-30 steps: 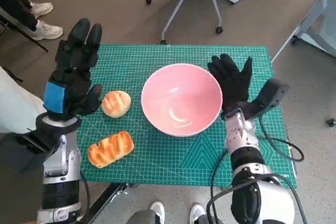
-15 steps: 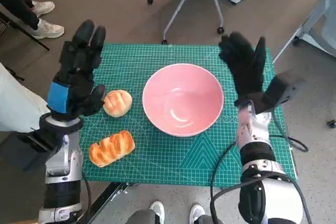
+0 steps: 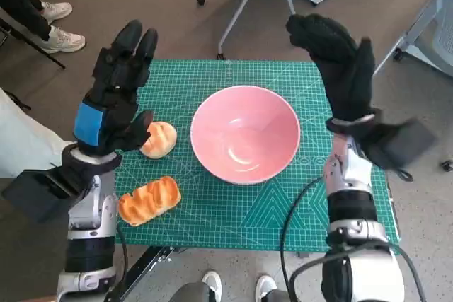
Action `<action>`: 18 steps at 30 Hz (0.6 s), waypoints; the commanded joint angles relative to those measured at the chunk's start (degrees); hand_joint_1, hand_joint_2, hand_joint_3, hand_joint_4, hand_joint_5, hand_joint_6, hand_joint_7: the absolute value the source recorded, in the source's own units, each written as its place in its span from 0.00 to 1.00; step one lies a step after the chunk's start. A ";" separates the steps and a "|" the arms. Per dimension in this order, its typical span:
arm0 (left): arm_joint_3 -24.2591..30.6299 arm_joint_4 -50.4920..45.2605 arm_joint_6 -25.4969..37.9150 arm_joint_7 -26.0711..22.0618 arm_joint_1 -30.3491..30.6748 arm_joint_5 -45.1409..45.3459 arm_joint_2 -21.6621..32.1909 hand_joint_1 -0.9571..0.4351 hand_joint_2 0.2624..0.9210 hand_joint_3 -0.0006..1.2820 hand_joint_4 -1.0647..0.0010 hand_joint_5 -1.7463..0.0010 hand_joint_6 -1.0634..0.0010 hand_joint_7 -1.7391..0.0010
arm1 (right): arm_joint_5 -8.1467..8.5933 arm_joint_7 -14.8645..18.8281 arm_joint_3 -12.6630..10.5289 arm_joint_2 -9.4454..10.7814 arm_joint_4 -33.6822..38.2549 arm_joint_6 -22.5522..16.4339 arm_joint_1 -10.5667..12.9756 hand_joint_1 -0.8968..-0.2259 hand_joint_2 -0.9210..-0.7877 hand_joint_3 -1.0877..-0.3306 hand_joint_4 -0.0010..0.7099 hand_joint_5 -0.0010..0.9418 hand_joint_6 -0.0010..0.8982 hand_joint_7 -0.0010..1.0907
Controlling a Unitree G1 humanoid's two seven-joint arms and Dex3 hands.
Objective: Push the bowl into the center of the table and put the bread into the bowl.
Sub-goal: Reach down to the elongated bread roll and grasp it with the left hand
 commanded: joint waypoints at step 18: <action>-3.82 -5.76 4.84 -3.30 -6.69 7.48 7.69 0.18 1.00 0.40 0.92 1.00 1.00 0.81 | 2.51 0.13 4.40 -1.23 -14.15 8.63 6.92 0.35 0.00 0.49 0.24 0.00 0.02 0.53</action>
